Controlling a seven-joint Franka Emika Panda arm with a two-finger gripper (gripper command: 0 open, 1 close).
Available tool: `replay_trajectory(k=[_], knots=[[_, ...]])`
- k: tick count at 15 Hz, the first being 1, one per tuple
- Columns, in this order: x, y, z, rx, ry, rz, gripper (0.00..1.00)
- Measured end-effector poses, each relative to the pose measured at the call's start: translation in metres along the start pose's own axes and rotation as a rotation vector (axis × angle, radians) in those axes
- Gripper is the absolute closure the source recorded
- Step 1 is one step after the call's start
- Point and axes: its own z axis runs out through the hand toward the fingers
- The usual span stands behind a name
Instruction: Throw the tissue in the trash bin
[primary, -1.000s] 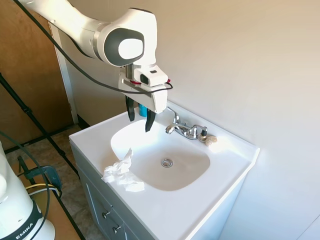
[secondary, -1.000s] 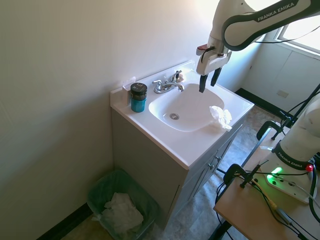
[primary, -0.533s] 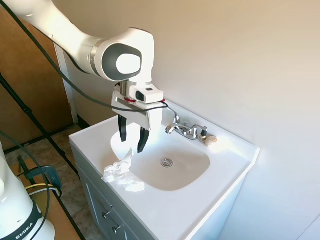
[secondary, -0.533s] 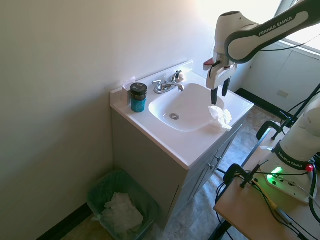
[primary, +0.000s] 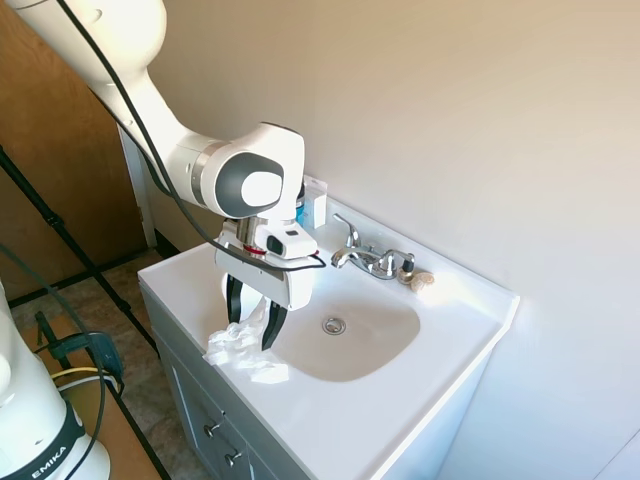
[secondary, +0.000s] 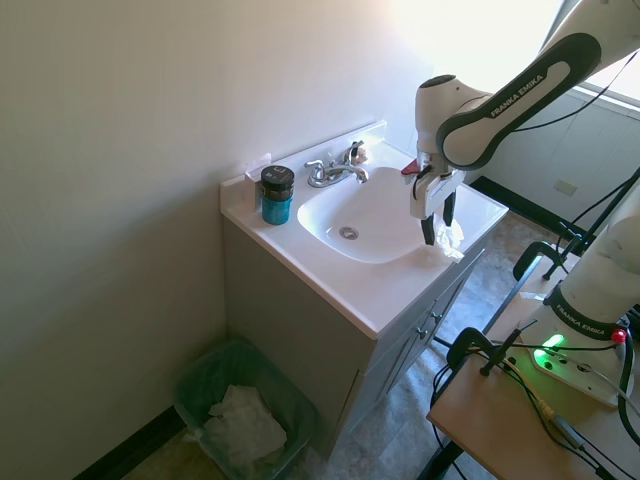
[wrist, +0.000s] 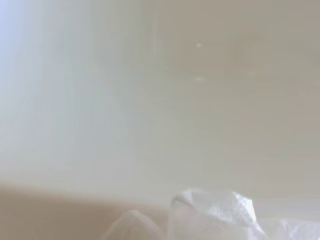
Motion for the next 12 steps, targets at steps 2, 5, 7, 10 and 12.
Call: replay_trajectory(k=[2, 5, 7, 10, 12], knots=[[0.0039, 0.0012, 0.0086, -0.009, -0.005, 0.005, 1.00], [0.0050, 0.0015, 0.0086, -0.007, -0.001, 0.004, 1.00], [0.0051, 0.0015, 0.0085, -0.006, 0.000, 0.004, 1.00], [0.0046, -0.0007, 0.0079, 0.002, 0.008, 0.000, 1.00], [0.0040, -0.0022, 0.0076, 0.006, 0.011, -0.003, 1.00]])
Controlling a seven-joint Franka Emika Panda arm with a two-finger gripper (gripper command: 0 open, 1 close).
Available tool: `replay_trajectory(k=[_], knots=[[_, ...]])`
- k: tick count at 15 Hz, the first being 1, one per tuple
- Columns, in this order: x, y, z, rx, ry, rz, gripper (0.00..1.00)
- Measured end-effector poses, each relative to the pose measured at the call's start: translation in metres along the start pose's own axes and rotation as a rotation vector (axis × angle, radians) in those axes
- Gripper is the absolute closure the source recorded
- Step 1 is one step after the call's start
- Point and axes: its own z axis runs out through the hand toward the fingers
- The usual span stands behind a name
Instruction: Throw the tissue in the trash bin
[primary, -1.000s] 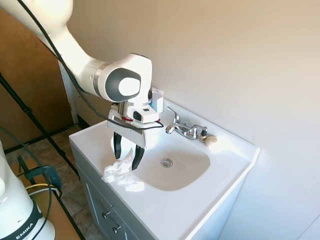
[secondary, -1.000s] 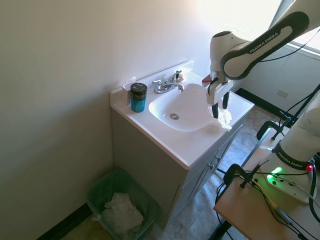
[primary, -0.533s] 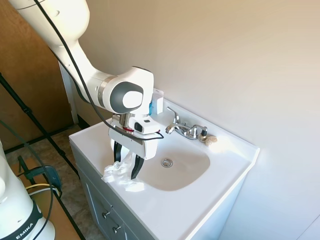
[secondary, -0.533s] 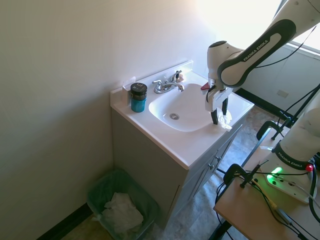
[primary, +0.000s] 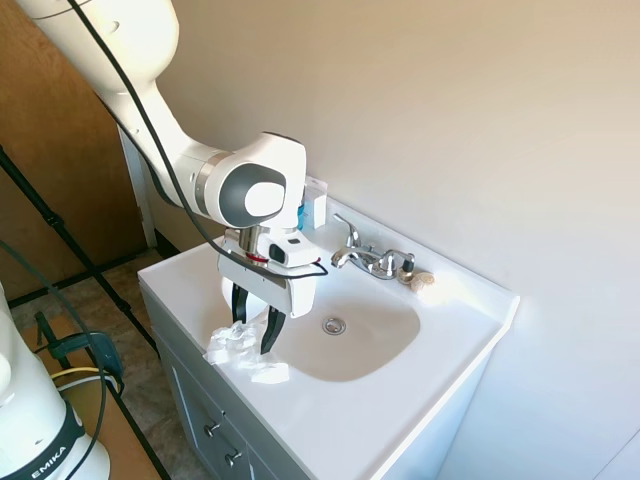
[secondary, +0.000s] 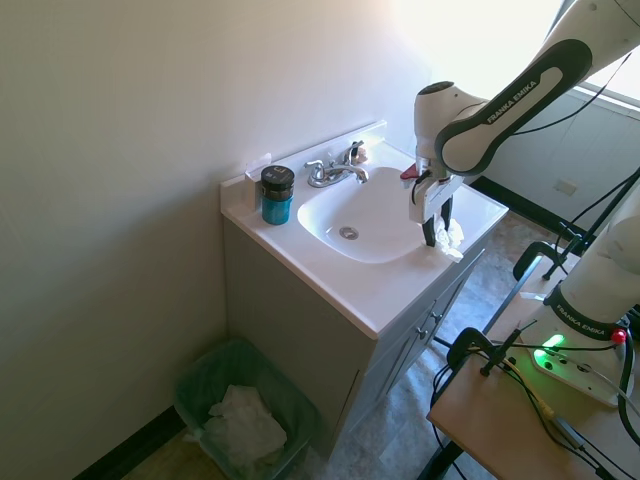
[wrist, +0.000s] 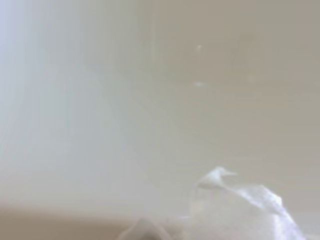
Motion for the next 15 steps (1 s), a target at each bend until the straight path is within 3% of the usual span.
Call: replay_trajectory(k=[10, 15], knots=[[0.009, 0.005, -0.001, 0.035, -0.009, 0.026, 1.00], [0.016, -0.001, -0.022, 0.100, 0.000, 0.063, 1.00]])
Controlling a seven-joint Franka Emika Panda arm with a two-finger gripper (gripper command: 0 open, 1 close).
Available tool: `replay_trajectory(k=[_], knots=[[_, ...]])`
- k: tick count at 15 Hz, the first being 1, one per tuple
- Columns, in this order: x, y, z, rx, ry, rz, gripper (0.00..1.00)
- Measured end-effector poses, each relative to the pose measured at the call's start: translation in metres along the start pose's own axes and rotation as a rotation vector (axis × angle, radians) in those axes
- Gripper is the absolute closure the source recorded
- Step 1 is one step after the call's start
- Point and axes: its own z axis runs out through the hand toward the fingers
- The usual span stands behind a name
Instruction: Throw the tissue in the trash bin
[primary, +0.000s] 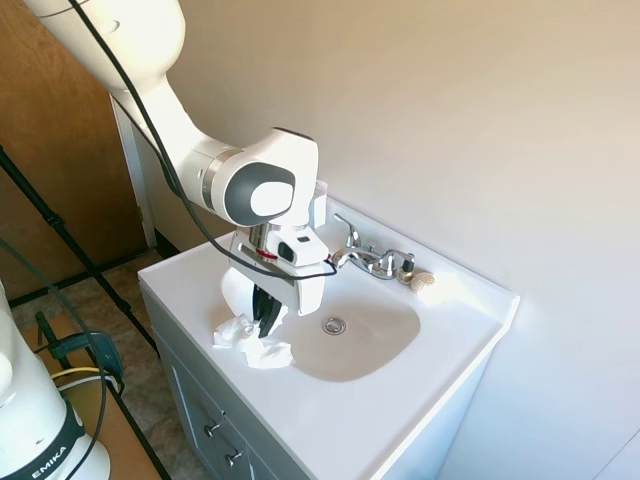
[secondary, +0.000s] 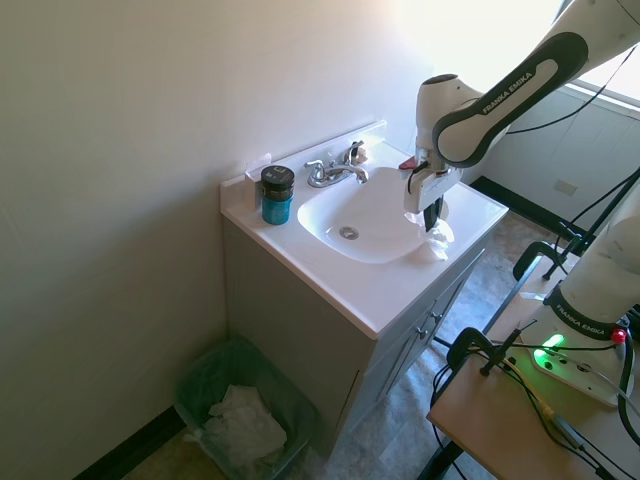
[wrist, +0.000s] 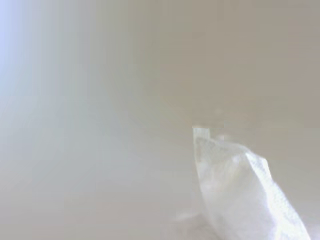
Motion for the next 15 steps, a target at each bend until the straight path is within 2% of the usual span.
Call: replay_trajectory(k=[4, 7, 10, 12, 15], knots=[[-0.021, -0.033, -0.045, 0.100, 0.083, -0.022, 1.00], [-0.070, -0.082, -0.094, 0.171, 0.170, -0.069, 1.00], [-0.120, -0.130, -0.133, 0.218, 0.238, -0.109, 1.00], [-0.149, -0.169, -0.145, 0.233, 0.282, -0.137, 1.00], [-0.189, -0.234, -0.131, 0.230, 0.297, -0.192, 1.00]])
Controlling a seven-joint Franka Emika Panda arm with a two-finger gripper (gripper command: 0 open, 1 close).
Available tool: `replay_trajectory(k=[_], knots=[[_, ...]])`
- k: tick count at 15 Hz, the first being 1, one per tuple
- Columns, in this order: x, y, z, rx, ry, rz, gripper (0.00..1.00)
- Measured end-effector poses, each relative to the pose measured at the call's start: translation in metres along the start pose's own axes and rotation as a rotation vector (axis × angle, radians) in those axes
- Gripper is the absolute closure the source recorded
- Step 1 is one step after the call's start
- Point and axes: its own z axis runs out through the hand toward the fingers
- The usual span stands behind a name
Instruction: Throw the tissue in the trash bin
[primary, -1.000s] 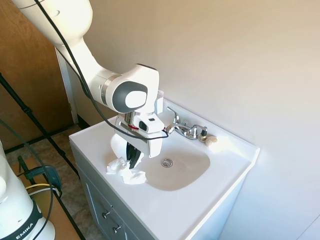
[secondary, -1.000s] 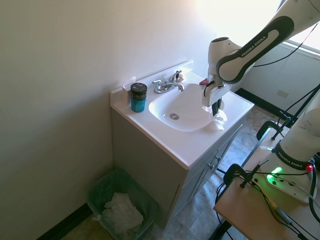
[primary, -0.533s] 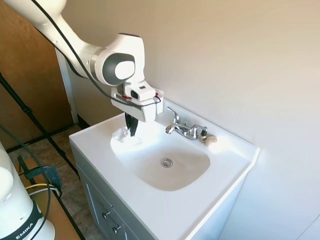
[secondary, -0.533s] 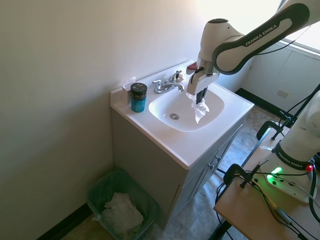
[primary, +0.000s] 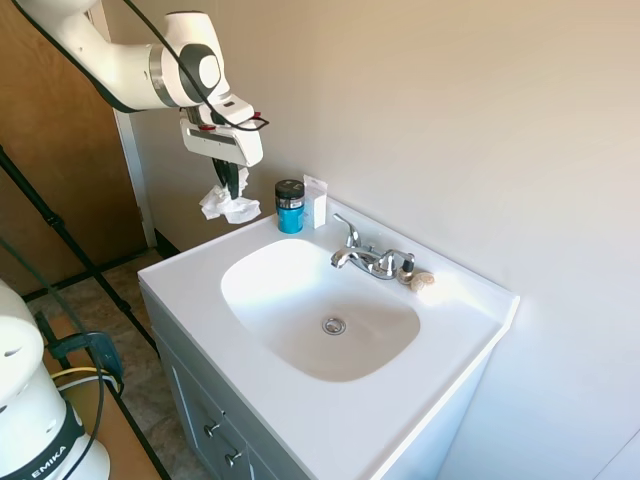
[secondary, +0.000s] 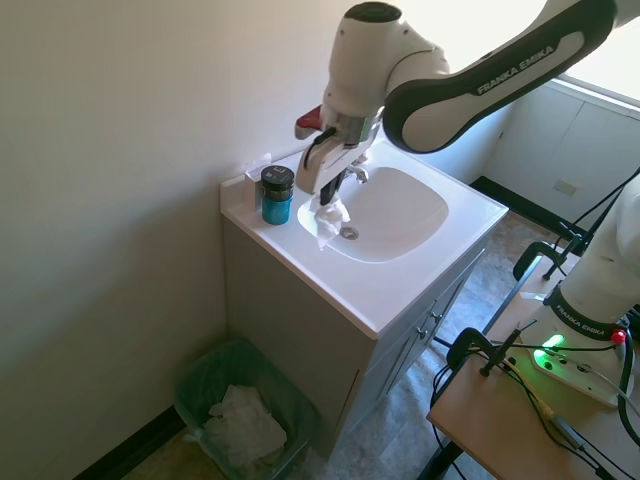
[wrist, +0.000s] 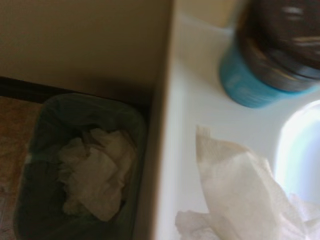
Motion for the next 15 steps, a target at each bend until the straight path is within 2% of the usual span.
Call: replay_trajectory(k=[4, 8, 9, 15], knots=[[-0.040, -0.068, 0.021, 0.017, -0.032, -0.077, 1.00], [-0.067, -0.105, 0.044, -0.006, -0.058, -0.123, 1.00], [-0.071, -0.110, 0.052, -0.016, -0.062, -0.129, 0.00], [-0.079, -0.117, 0.069, -0.049, -0.058, -0.135, 0.00]])
